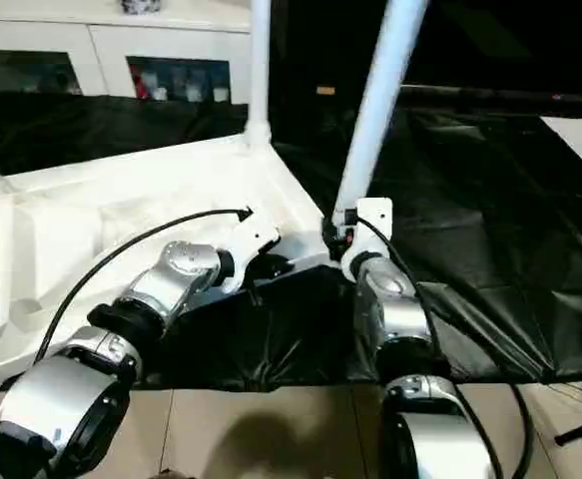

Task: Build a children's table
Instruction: Rotate leg to tighten

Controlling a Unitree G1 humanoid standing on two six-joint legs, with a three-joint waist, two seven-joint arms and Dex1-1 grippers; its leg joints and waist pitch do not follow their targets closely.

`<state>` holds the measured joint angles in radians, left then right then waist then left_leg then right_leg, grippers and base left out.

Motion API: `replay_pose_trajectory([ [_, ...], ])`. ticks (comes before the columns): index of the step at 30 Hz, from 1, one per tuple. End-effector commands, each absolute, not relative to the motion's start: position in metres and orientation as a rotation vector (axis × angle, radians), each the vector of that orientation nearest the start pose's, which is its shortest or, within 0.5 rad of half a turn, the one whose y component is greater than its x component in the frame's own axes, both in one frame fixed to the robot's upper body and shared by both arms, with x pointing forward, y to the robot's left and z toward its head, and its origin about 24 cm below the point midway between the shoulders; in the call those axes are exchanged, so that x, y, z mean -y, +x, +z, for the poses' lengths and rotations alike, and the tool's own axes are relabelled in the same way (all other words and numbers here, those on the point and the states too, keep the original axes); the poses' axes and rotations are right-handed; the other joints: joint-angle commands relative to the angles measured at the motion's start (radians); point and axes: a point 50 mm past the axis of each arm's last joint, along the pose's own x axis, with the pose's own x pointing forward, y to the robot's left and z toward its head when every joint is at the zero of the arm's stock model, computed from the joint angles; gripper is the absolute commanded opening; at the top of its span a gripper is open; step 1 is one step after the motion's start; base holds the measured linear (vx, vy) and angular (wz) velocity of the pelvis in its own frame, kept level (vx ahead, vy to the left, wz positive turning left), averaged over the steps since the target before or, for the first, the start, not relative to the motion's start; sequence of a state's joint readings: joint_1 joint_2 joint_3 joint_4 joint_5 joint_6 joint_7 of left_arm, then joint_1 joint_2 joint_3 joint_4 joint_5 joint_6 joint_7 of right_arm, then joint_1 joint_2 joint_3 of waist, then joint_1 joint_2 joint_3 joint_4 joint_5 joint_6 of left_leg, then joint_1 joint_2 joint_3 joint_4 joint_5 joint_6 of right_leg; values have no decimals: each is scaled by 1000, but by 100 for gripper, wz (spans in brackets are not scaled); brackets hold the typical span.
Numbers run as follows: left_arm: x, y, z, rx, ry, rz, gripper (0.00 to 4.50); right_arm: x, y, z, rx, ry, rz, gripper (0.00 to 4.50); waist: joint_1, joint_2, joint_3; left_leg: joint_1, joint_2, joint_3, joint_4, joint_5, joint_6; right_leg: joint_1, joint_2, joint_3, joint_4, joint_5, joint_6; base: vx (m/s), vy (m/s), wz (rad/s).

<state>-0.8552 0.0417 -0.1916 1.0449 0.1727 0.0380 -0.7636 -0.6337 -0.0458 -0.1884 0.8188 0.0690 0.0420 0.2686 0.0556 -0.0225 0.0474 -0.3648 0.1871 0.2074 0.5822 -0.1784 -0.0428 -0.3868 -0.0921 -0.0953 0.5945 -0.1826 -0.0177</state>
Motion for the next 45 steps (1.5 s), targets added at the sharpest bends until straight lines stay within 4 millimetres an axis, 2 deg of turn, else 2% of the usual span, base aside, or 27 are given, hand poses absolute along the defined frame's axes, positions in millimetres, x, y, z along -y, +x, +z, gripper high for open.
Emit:
replay_pose_trajectory([
  [1,-25,352,70,-249,348,-1137,0,86,343,19,-335,115,515,314,2,1,-56,15,55,-32,-75,-264,28,36,-80,59,-81,-245,-212,0,0,0],
  [4,-28,352,69,-250,354,-1148,0,88,341,19,-328,91,558,319,-2,1,-56,14,57,-33,-75,-257,32,36,-80,60,-79,-233,-215,0,0,0],
  [6,-37,350,68,-246,362,-1209,0,95,335,21,-314,48,697,319,-1,-2,-57,13,55,-31,-73,-251,41,39,-79,59,-79,-229,-217,0,0,0],
  [8,-43,347,68,-251,364,-1261,0,101,331,24,-303,36,789,319,2,-7,-56,7,55,-31,-71,-227,66,44,-82,60,-77,-213,-214,0,0,0],
  [11,-53,345,67,-263,384,-1315,0,111,321,29,-294,14,944,319,4,-7,-58,11,56,-29,-68,-204,85,44,-79,59,-75,-191,-226,0,0,0],
  [12,-54,345,67,-265,387,-1322,0,113,320,29,-294,7,969,319,5,-6,-57,8,59,-29,-68,-197,90,44,-78,59,-71,-176,-234,0,0,0],
  [15,-60,345,67,-273,393,-1345,0,121,313,30,-309,-3,1051,319,10,-7,-56,12,61,-27,-69,-209,80,40,-77,58,-71,-193,-244,0,0,0],
  [17,-65,344,67,-280,397,-1365,0,128,307,33,-325,-7,1128,319,16,-7,-55,11,61,-26,-69,-208,81,42,-76,57,-73,-201,-240,0,0,0],
  [18,-67,344,67,-283,400,-1374,0,131,304,34,-330,-15,1161,319,21,-11,-56,10,63,-25,-67,-203,86,43,-78,58,-71,-197,-236,0,0,0],
  [19,-68,344,67,-284,401,-1381,0,133,301,35,-334,-24,1188,319,24,-9,-55,10,64,-25,-68,-207,86,42,-79,57,-72,-208,-235,0,0,0],
  [22,-74,343,67,-293,406,-1398,0,139,294,37,-359,-34,1257,319,33,-9,-54,13,64,-26,-69,-219,73,38,-81,58,-76,-259,-221,0,0,0],
  [29,-80,342,67,-302,402,-1422,0,142,288,39,-383,-42,1324,319,39,-10,-55,13,64,-27,-70,-214,60,37,-81,57,-75,-247,-218,0,0,0],
  [35,-82,341,67,-305,404,-1432,0,143,284,39,-403,-41,1347,264,39,-11,-56,12,64,-27,-69,-204,61,38,-81,57,-73,-240,-219,0,0,0],
  [38,-83,340,67,-307,405,-1436,0,143,283,39,-409,-42,1352,255,40,-9,-56,12,63,-27,-69,-202,61,37,-81,57,-74,-240,-218,0,0,0],
  [40,-84,340,67,-309,406,-1438,0,144,282,39,-415,-45,1356,228,41,-10,-56,12,63,-27,-69,-200,61,38,-81,57,-73,-234,-219,0,0,0],
  [45,-84,340,67,-309,406,-1439,0,144,282,39,-421,-49,1357,202,41,-10,-57,13,64,-27,-69,-208,55,38,-82,57,-74,-245,-218,0,0,0],
])
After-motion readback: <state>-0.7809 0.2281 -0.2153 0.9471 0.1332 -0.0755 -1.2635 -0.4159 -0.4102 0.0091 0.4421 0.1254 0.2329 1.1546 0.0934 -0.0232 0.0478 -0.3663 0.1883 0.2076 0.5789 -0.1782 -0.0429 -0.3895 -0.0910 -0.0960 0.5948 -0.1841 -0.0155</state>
